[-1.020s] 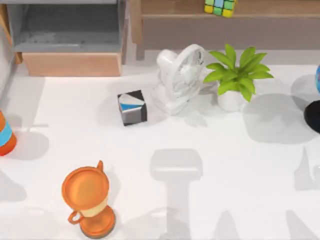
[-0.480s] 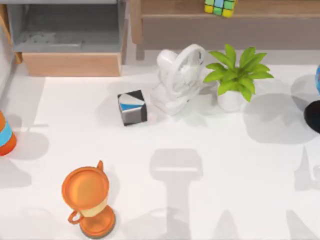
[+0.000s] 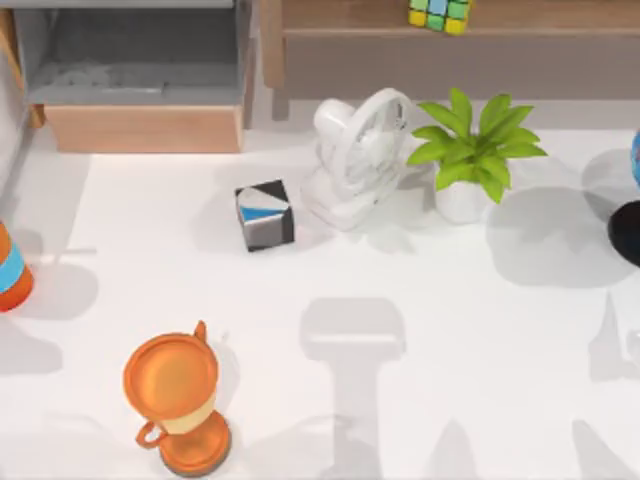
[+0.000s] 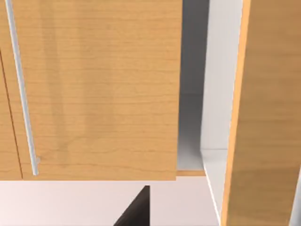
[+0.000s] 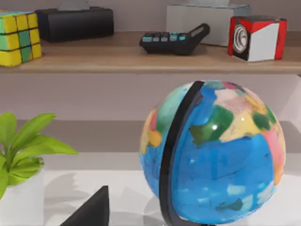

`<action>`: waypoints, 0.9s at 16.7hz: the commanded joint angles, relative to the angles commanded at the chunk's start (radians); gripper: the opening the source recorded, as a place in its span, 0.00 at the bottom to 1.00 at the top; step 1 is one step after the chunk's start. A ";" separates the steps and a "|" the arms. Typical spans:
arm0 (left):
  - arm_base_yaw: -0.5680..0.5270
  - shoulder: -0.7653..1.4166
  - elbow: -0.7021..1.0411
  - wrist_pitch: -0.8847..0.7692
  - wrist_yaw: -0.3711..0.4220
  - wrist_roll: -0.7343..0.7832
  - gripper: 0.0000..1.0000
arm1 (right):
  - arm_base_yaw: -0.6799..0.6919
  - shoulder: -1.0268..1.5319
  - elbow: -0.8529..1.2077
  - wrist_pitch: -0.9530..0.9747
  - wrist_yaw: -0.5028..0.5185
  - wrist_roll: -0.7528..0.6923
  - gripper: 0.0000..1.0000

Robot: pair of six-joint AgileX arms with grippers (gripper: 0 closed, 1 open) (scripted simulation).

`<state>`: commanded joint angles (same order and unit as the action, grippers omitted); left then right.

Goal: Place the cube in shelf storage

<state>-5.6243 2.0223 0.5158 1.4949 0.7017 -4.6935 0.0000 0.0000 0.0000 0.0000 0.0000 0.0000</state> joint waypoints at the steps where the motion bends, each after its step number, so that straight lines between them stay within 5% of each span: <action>1: 0.000 0.000 0.000 0.000 0.000 0.000 0.47 | 0.000 0.000 0.000 0.000 0.000 0.000 1.00; 7: 0.000 0.000 0.000 0.000 0.000 0.000 0.02 | 0.000 0.000 0.000 0.000 0.000 0.000 1.00; 15: 0.000 0.000 0.000 0.000 0.000 0.000 0.00 | 0.000 0.000 0.000 0.000 0.000 0.000 1.00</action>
<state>-5.6243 2.0223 0.5158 1.4949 0.7017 -4.6935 0.0000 0.0000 0.0000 0.0000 0.0000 0.0000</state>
